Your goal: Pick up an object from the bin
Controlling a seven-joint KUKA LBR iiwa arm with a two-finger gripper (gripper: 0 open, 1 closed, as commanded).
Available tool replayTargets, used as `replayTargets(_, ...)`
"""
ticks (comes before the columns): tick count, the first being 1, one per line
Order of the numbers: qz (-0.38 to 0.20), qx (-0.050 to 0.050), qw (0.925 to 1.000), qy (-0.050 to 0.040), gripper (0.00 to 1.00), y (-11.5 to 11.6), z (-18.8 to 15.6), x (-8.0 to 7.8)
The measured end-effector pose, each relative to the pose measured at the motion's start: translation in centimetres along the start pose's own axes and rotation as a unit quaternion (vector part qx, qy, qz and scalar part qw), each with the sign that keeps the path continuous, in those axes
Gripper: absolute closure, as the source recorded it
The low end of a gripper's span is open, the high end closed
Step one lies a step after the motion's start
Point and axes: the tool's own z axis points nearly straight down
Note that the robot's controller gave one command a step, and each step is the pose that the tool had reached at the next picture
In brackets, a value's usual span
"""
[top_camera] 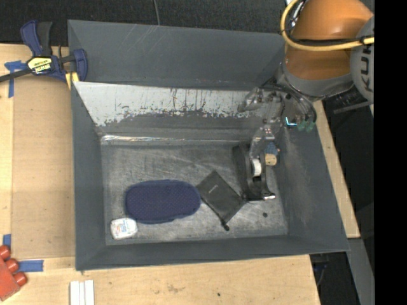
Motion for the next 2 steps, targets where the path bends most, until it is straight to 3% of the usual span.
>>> replayTargets(1, 0.003, -0.002, 1.0000, 0.0008, 0.00, 11.1, 9.3, 4.3)
replayTargets(2, -0.041, 0.002, 0.9991, -0.0083, 0.00, 14.4, 15.7, 8.5)
